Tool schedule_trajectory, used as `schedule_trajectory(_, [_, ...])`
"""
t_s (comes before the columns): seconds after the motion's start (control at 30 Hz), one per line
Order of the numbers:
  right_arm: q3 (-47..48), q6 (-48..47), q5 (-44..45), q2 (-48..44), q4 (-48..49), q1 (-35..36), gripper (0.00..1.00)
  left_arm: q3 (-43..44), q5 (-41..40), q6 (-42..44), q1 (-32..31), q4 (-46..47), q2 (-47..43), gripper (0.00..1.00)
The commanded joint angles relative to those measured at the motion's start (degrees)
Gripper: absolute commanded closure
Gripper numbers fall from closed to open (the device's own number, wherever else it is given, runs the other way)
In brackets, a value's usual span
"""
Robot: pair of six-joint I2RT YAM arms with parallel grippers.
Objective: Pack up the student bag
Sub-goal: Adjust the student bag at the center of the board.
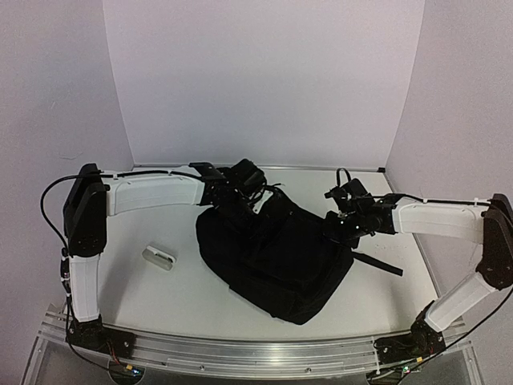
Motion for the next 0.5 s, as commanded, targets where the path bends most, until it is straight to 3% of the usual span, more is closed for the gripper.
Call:
schedule_trajectory(0.0, [1.8,-0.6,0.7,1.9,1.2,0.1,0.91,-3.4,-3.0,0.0,0.2,1.1,-3.1,0.93])
schedule_trajectory(0.13, [5.1,-3.0,4.7,4.2,1.1,-0.7,1.00,-7.9,-2.1,-3.1,0.1,4.1,-6.2,1.00])
schedule_trajectory(0.43, [16.0,-11.2,8.4,13.2,-0.8,-6.6,1.00,-19.2,5.5,-17.3,-0.1,18.5,-14.6,1.00])
schedule_trajectory(0.47, [17.6,-11.8,9.0,13.8,-1.8,-6.6,0.96,-19.7,5.0,-17.9,0.0,18.8,-14.7,1.00])
